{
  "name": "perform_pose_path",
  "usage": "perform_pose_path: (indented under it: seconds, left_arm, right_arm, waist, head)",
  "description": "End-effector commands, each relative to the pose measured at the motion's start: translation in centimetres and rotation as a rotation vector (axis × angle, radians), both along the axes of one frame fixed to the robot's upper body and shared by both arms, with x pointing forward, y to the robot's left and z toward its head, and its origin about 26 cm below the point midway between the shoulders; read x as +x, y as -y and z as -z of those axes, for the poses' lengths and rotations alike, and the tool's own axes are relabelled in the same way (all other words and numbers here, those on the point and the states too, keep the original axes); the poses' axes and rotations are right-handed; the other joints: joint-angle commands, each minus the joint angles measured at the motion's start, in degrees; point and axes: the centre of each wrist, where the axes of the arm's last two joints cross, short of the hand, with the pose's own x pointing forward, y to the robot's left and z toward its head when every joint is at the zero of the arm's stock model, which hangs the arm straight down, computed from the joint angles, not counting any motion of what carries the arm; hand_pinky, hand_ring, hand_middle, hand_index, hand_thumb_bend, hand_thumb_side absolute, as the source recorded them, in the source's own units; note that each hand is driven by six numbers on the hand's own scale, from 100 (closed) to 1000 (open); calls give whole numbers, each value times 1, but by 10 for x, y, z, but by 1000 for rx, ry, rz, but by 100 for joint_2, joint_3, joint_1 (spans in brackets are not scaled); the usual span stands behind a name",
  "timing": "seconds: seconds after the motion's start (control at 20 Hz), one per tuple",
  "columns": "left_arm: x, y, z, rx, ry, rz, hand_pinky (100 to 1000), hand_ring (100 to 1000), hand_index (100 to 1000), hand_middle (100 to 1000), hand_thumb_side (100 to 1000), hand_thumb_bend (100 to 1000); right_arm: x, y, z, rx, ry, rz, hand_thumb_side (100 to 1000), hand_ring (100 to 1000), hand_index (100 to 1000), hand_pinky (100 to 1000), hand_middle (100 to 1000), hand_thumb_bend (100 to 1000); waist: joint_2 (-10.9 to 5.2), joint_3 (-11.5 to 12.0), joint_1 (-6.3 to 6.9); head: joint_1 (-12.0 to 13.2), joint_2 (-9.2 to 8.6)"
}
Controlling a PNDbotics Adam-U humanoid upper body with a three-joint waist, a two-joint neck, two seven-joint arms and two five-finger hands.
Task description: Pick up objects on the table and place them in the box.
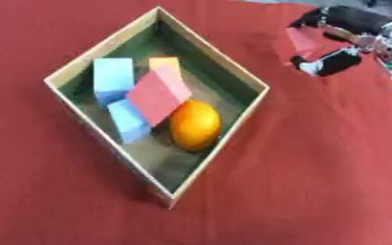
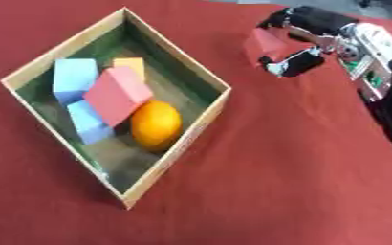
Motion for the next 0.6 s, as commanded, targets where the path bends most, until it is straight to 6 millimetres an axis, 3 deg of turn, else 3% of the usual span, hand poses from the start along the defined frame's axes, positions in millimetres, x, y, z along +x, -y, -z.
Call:
perform_pose_path:
  seconds: [0.05, 0.4, 0.45, 0.5, 0.55, 0.6]
  left_arm:
    - [-3, -1, -6, 16, 13, 1, 942, 916, 887, 784, 806, 199]
    - [-3, -1, -6, 20, 9, 6, 941, 916, 886, 784, 804, 200]
    - [-3, 0, -6, 19, 9, 7, 941, 916, 886, 785, 807, 202]
    - [-3, 0, -6, 18, 8, 8, 941, 916, 886, 785, 803, 200]
    - [-3, 0, -6, 18, 8, 8, 941, 916, 886, 785, 803, 200]
    - [-3, 0, -6, 16, 8, 8, 941, 916, 885, 784, 802, 201]
  right_arm:
    - [-21, -3, -36, -9, 104, -34, 363, 774, 626, 787, 433, 100]
    - [-68, -77, -63, -77, 128, -260, 383, 754, 643, 774, 455, 102]
    - [-75, -91, -65, -89, 131, -298, 432, 753, 644, 774, 455, 111]
    - [-80, -105, -68, -94, 133, -336, 365, 752, 650, 773, 458, 100]
    - [-84, -117, -70, -98, 133, -367, 538, 751, 652, 773, 461, 177]
    - [-87, -129, -72, -102, 132, -401, 360, 749, 654, 772, 460, 100]
  waist:
    - [-269, -28, -60]
    - [-360, -19, -68]
    - [-376, -16, -67]
    - [-392, -15, -65]
    - [-406, -16, -63]
    - [-418, -7, -59]
  head:
    - [13, 47]
    - [-55, 96]
    - [-70, 111]
    - [-85, 125]
    - [-95, 134]
    - [-112, 145]
